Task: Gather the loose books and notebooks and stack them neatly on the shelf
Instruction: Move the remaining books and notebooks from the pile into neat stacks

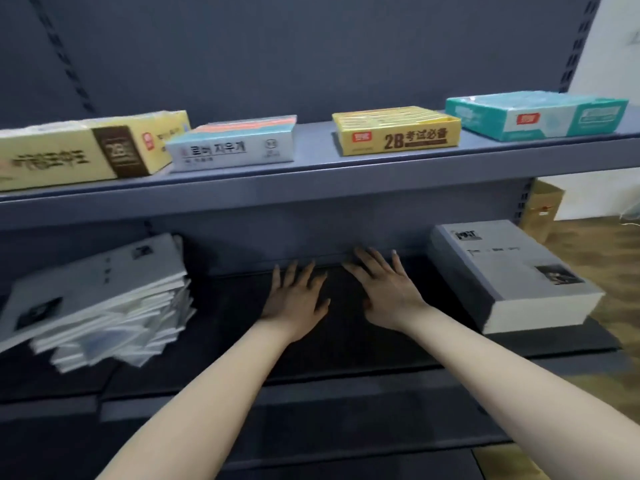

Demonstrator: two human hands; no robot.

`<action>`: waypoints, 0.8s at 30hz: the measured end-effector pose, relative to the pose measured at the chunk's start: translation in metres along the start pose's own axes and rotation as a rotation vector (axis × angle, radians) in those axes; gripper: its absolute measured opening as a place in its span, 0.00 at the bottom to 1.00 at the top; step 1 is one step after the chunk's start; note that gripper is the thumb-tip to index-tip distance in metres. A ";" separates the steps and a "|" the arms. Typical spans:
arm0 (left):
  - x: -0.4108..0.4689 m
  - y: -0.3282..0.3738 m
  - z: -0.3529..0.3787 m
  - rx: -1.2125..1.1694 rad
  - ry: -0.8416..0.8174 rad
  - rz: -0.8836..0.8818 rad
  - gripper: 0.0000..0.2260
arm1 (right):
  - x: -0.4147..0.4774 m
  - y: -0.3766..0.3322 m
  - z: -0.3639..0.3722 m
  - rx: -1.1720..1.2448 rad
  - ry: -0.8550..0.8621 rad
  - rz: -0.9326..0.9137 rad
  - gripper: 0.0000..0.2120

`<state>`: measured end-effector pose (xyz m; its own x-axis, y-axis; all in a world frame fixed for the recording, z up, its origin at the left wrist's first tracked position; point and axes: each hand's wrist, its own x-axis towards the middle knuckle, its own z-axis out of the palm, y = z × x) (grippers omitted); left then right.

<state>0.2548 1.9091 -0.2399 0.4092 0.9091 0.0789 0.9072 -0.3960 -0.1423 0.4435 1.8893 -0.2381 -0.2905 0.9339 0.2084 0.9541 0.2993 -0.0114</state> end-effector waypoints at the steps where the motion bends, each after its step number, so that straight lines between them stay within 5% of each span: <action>1: -0.011 -0.017 0.000 0.001 -0.001 -0.034 0.26 | 0.007 -0.017 0.001 0.003 -0.001 -0.044 0.37; 14: -0.146 -0.181 0.003 0.092 0.058 -0.404 0.25 | 0.081 -0.215 0.007 0.051 -0.026 -0.463 0.37; 24: -0.205 -0.262 0.013 0.135 0.058 -0.594 0.25 | 0.124 -0.338 0.022 0.129 -0.018 -0.571 0.31</action>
<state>-0.0682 1.8288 -0.2317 -0.1545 0.9594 0.2360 0.9631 0.1996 -0.1806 0.0830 1.9081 -0.2299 -0.7580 0.6209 0.2000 0.6302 0.7761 -0.0211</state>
